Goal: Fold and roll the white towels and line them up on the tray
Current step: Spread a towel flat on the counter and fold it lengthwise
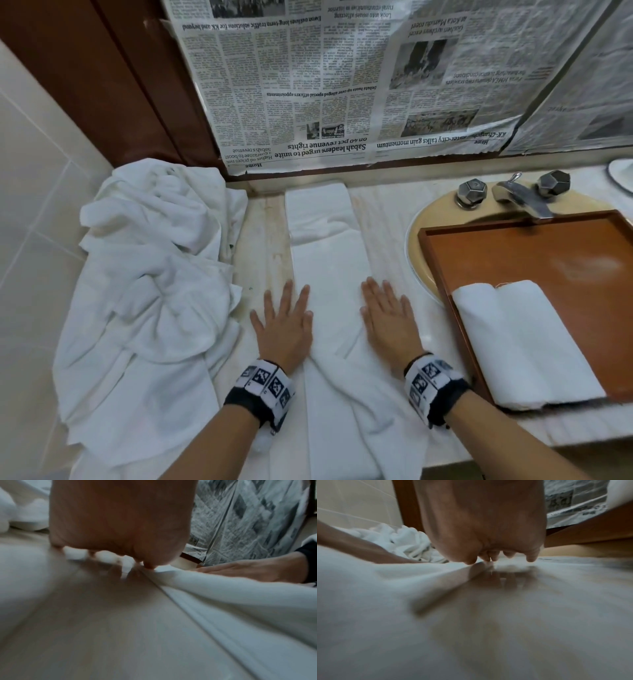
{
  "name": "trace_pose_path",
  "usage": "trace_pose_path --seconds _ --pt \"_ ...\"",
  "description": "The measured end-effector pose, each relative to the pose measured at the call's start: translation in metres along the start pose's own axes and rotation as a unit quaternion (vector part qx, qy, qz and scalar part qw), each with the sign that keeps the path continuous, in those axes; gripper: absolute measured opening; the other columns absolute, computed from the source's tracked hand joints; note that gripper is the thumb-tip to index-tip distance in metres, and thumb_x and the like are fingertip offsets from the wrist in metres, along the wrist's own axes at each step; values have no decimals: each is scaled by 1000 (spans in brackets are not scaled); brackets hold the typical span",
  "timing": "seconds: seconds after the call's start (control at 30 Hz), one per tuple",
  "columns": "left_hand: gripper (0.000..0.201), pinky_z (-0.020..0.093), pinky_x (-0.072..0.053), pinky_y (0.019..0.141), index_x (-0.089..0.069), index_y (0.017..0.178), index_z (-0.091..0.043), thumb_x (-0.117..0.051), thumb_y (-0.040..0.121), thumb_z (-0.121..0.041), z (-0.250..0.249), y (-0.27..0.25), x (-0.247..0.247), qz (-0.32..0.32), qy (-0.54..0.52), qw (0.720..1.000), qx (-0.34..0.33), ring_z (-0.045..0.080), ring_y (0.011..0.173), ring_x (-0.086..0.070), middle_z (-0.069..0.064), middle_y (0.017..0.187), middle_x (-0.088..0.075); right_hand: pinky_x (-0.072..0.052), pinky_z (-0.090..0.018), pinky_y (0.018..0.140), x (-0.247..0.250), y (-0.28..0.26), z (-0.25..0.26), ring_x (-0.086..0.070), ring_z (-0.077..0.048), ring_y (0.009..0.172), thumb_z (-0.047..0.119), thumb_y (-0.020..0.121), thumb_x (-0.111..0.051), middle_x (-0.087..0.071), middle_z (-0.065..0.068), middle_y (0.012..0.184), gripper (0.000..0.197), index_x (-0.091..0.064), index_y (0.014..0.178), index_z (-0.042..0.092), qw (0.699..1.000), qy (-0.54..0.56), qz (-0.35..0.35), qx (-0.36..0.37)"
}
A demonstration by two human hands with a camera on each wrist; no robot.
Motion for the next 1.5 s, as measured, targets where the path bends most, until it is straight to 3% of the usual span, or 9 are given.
trace_pose_path --seconds 0.1,0.27,0.37,0.47,0.7,0.97,1.23,1.37,1.5 --pt "54 61 6 119 9 153 -52 -14 104 -52 -15 -25 -10 12 21 999 -43 24 152 17 -22 162 20 -7 -50 123 -21 -29 30 3 -17 153 46 97 4 7 14 162 66 -7 159 25 996 -14 20 84" --pt "60 56 5 121 9 153 -52 5 94 -60 7 -30 -10 -2 23 1000 -15 19 153 14 -25 160 19 -2 -47 123 -20 -28 6 10 -12 152 52 92 13 19 20 159 71 4 158 29 999 -17 24 15" --pt "54 57 -2 121 -11 157 -43 -21 104 -50 9 -35 -4 3 -8 1000 -20 23 154 4 -19 166 3 -12 -42 121 -10 -40 -3 -8 -19 153 47 103 -12 -6 7 166 61 -16 159 22 1000 27 5 -12" --pt "52 52 -13 121 -30 155 -31 -33 105 -45 -4 -58 -3 14 -28 996 -80 22 153 -9 -8 166 -12 -31 -36 113 -5 -75 3 -35 -21 140 65 89 -20 -41 -1 152 78 -44 145 16 991 135 -23 16" --pt "57 53 -2 122 -5 160 -29 -17 107 -45 -7 -59 -15 40 19 996 -78 13 154 6 -15 166 8 -47 -42 100 -21 -95 27 -54 -27 125 50 94 -37 -55 -9 141 58 -61 129 10 992 76 -88 39" --pt "59 58 1 121 9 159 -32 -14 106 -47 -7 -11 -6 45 64 996 -51 17 154 10 -19 164 17 -3 -42 122 -21 -38 44 2 -13 153 49 86 9 3 5 167 81 -6 160 19 998 4 8 57" --pt "60 61 4 120 10 158 -36 -14 105 -51 -10 39 10 50 65 996 -43 21 153 13 -23 163 16 0 -43 123 -10 22 21 7 -8 152 56 83 13 8 4 166 86 1 159 18 999 -9 -9 44" --pt "59 62 -3 119 -5 160 -30 -24 106 -43 -16 49 20 41 30 997 -61 23 154 5 -18 166 3 -7 -42 123 4 40 14 0 -13 153 47 101 -17 -1 -1 167 68 -8 159 13 998 45 2 52" --pt "52 47 -30 111 -52 143 -26 -40 95 -39 -19 18 28 -42 -46 988 -143 27 139 -38 -7 151 -47 -38 -40 107 23 6 2 -43 -33 132 26 100 -52 -46 -15 145 47 -47 141 4 983 163 -61 53"
Point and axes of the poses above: each hand's wrist, its own y-axis towards the middle knuckle, its own x-axis out of the back of the hand, z = x × y, the point moved 5 cm from there along y, towards the middle knuckle
